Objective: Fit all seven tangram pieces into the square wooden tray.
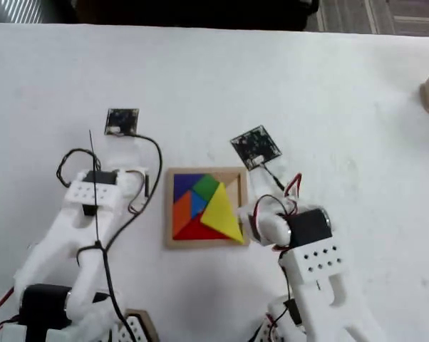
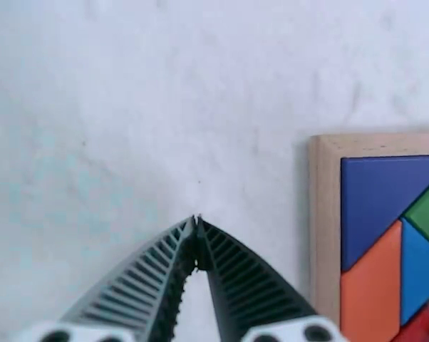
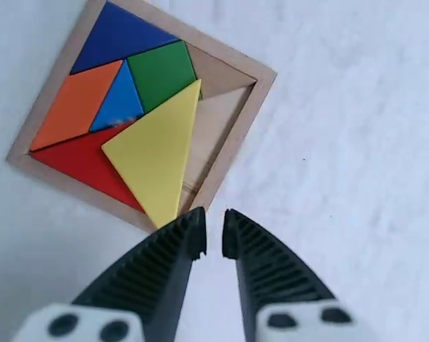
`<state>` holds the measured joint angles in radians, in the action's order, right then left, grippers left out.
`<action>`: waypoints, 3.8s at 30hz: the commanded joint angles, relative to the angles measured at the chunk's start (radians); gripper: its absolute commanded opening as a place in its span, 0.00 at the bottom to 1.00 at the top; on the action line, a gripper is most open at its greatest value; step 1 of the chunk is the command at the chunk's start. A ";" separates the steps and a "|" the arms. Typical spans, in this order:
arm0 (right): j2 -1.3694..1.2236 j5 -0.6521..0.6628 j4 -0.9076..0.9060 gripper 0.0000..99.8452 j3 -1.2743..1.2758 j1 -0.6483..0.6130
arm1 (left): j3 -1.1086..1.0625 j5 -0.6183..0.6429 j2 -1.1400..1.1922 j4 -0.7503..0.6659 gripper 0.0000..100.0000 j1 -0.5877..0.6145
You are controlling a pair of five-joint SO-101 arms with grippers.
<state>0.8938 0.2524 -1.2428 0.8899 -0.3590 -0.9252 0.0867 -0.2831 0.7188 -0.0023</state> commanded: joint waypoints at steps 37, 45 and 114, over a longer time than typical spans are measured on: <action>-0.509 -0.091 0.466 0.02 0.055 -0.163 | 0.014 -0.017 -0.030 -0.041 0.02 0.013; -0.243 -0.091 0.255 0.02 0.061 -0.151 | 0.014 -0.017 -0.030 -0.041 0.02 0.013; -0.403 -0.063 0.725 0.02 0.201 -0.127 | 0.012 -0.018 -0.030 -0.048 0.02 0.033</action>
<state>0.4565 0.1695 -0.5232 1.0955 -0.5017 -0.9252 0.0760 -0.2831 0.6974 0.0238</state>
